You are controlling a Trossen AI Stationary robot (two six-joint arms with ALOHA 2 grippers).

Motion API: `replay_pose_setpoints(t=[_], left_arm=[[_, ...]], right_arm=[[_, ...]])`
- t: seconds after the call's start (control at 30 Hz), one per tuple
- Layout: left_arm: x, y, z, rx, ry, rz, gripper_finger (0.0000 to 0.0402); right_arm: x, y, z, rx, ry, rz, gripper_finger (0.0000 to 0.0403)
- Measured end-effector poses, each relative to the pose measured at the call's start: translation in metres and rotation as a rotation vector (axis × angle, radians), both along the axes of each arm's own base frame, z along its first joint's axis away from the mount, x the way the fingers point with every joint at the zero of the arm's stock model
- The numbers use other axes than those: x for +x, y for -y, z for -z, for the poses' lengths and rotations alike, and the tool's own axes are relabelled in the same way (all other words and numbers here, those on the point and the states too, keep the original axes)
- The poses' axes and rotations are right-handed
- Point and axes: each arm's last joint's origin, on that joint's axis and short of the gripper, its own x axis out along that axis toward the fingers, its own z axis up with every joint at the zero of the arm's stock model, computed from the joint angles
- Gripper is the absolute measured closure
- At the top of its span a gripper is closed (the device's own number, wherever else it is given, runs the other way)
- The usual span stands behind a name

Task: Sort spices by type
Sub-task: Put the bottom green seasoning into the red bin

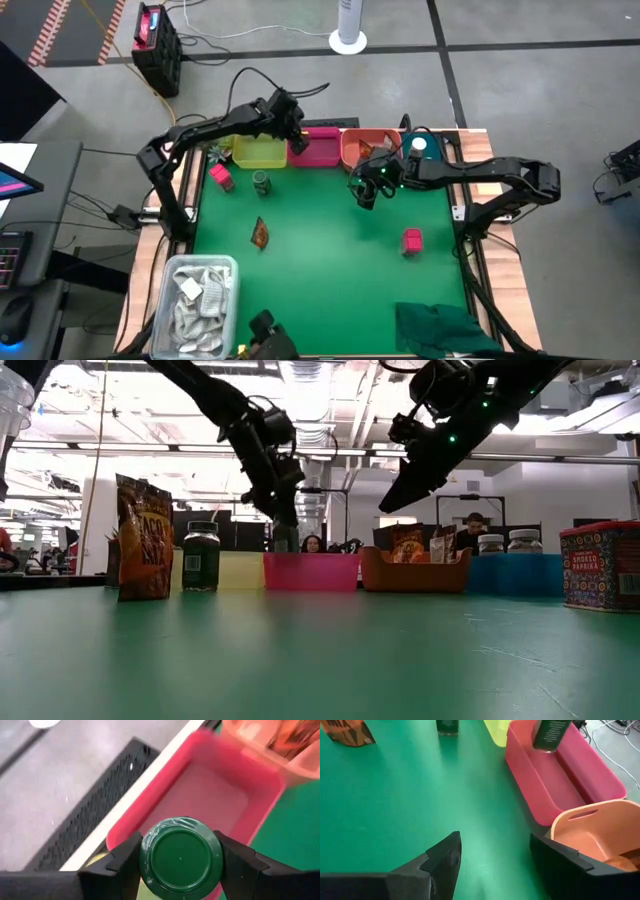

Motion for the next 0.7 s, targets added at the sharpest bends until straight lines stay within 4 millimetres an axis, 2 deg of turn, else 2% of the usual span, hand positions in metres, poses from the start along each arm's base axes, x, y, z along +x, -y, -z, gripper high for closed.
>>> replay_pose_setpoints(t=[0.13,0.7], left_arm=[[0.002,-0.005,0.012,-0.025,-0.022,-0.005,0.0193],[0.008,0.005,0.017,-0.051,-0.025,0.008,0.0166]], right_arm=[[-0.001,0.002,0.001,0.005,0.000,0.015,0.0138],[-0.001,0.002,0.001,0.004,0.003,0.014,0.0138]])
